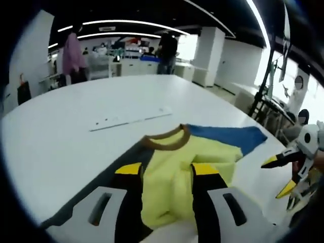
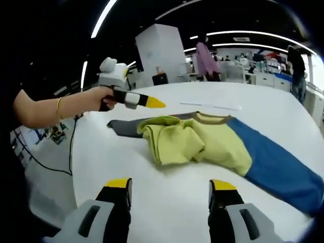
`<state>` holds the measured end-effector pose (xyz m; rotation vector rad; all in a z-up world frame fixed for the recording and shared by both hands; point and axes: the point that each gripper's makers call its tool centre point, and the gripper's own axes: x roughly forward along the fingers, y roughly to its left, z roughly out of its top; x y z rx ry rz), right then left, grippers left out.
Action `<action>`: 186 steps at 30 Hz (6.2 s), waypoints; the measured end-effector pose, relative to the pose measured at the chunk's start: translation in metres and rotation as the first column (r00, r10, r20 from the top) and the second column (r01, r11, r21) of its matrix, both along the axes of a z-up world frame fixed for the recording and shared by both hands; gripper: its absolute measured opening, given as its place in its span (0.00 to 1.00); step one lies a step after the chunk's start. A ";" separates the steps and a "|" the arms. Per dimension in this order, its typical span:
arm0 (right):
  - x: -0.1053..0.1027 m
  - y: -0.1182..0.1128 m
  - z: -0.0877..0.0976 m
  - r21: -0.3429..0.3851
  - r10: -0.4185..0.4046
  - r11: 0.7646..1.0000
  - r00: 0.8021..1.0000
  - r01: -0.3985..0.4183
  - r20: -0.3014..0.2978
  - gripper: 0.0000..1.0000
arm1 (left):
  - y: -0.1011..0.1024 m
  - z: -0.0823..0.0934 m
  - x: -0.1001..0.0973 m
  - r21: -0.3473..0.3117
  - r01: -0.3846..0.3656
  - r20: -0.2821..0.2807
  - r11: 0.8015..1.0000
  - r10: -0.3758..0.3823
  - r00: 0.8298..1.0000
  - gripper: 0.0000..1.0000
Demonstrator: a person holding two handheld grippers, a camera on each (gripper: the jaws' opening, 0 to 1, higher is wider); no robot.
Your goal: Fold the garment on the visible template until the final outline fits inside the template.
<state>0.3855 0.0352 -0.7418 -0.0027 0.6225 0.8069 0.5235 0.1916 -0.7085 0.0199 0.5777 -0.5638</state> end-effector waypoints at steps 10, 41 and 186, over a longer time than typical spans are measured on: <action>0.004 0.003 0.005 -0.017 -0.001 1.000 1.000 0.002 0.012 0.54 | -0.004 -0.002 -0.048 -0.006 0.049 -0.019 0.999 -0.049 0.999 0.42; 0.011 0.022 -0.012 -0.034 -0.101 0.994 0.995 0.101 -0.003 0.37 | -0.039 -0.043 -0.115 -0.109 -0.120 -0.070 0.987 0.112 0.991 0.28; -0.118 -0.115 0.019 -0.176 -0.335 0.933 0.936 0.313 -0.111 0.00 | 0.072 -0.037 -0.276 0.081 -0.209 -0.261 0.975 0.223 0.939 0.00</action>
